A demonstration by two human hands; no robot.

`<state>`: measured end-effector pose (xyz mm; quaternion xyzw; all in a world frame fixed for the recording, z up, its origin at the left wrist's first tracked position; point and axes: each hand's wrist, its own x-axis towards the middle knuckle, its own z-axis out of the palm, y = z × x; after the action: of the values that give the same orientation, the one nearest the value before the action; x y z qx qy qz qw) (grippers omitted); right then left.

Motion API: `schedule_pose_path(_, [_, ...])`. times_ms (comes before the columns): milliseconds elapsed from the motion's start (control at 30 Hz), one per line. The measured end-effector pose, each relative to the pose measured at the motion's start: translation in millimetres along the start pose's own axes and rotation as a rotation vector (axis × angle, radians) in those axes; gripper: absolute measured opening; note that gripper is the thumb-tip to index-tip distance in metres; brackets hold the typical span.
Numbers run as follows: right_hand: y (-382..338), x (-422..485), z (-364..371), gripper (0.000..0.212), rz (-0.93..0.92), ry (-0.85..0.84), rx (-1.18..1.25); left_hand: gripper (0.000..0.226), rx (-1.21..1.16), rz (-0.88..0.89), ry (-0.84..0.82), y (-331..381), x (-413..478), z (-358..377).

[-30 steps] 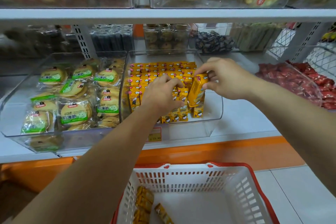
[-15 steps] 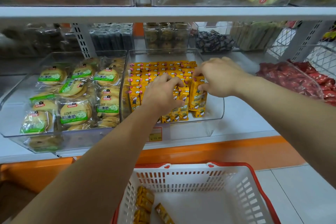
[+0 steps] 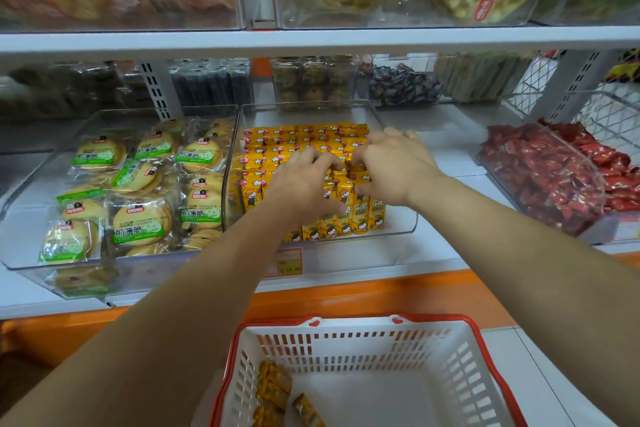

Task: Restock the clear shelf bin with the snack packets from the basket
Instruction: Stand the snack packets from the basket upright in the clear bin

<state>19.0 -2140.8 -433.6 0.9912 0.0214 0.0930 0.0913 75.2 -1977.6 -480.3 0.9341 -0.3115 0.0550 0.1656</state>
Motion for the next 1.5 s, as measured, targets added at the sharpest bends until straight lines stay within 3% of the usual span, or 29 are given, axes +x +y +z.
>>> schedule_pose_path(133, [11, -33, 13, 0.074, 0.113, 0.278, 0.33, 0.122, 0.153, 0.024, -0.127, -10, 0, -17])
schedule_pose_path(200, [13, -48, 25, 0.093, 0.208, 0.244, 0.552, 0.136, 0.309, 0.018, -0.207, -18, -2, -19])
schedule_pose_path(300, [4, -59, 38, 0.095, 0.226, 0.175, 0.913, 0.142, 0.414, -0.001, -0.26, -22, -3, -15])
schedule_pose_path(533, [3, -60, 44, 0.093, 0.236, 0.214, 0.816, 0.136, 0.411, 0.011, -0.196, -21, -4, -16])
schedule_pose_path(767, [3, -60, 44, 0.092, 0.223, 0.21, 0.806, 0.157, 0.559, -0.075, -0.294, -28, -8, -28])
schedule_pose_path(1133, [1, -61, 43, 0.092, 0.243, 0.211, 0.803, 0.157, 0.562, -0.046, -0.301, -30, -8, -28])
schedule_pose_path(1267, [2, -59, 46, 0.093, 0.248, 0.217, 0.798, 0.146, 0.382, 0.039, -0.213, -26, -4, -18])
schedule_pose_path(1500, [0, -58, 50, 0.095, 0.275, 0.238, 0.756, 0.138, 0.446, 0.035, -0.188, -26, 8, -1])
